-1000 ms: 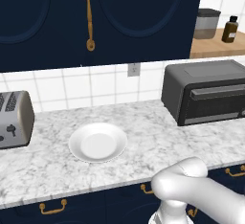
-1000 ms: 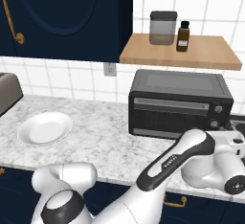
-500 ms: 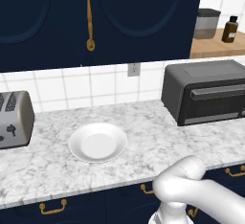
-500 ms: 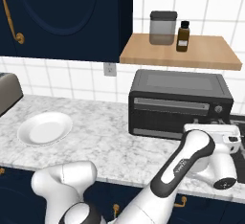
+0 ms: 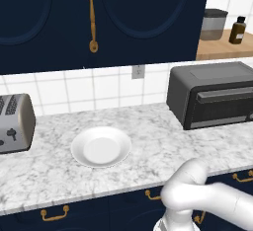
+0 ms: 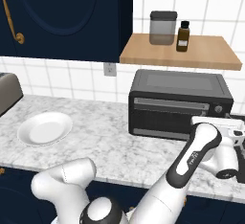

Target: Pick up the kebab skewer and baguette bread, and place them inside the toaster oven. Close the toaster oven door and start by setting the timer.

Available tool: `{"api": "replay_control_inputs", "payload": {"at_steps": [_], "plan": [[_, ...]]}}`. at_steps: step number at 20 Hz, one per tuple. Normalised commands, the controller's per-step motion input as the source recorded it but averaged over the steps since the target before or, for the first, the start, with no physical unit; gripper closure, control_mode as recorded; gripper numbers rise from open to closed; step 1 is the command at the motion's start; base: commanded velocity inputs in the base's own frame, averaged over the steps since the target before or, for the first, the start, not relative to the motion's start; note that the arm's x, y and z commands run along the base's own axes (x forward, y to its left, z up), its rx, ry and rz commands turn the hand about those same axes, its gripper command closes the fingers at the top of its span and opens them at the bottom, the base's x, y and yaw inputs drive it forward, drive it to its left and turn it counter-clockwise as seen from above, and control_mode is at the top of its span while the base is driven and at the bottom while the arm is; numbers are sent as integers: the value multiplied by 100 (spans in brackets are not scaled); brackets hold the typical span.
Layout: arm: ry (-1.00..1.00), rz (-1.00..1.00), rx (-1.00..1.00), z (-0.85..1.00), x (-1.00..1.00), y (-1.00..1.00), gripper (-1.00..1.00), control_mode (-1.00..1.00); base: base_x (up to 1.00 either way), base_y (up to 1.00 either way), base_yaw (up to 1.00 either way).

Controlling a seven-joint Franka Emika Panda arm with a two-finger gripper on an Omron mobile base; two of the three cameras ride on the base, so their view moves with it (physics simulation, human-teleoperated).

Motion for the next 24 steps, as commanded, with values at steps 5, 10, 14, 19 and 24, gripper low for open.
{"api": "replay_control_inputs", "payload": {"at_steps": [5,10,14,19,24], "plan": [[0,0,3,0,38,-16,-100,-100,0,0,0],[-6,0,1,0,5,-41,-100,-100,0,0,0],[-6,0,0,-3,10,-25,-100,-100,0,0,0],[-4,0,0,-14,24,0,-100,-100,0,0,0],[-2,0,0,-5,28,-1,-100,-100,0,0,0]]}}
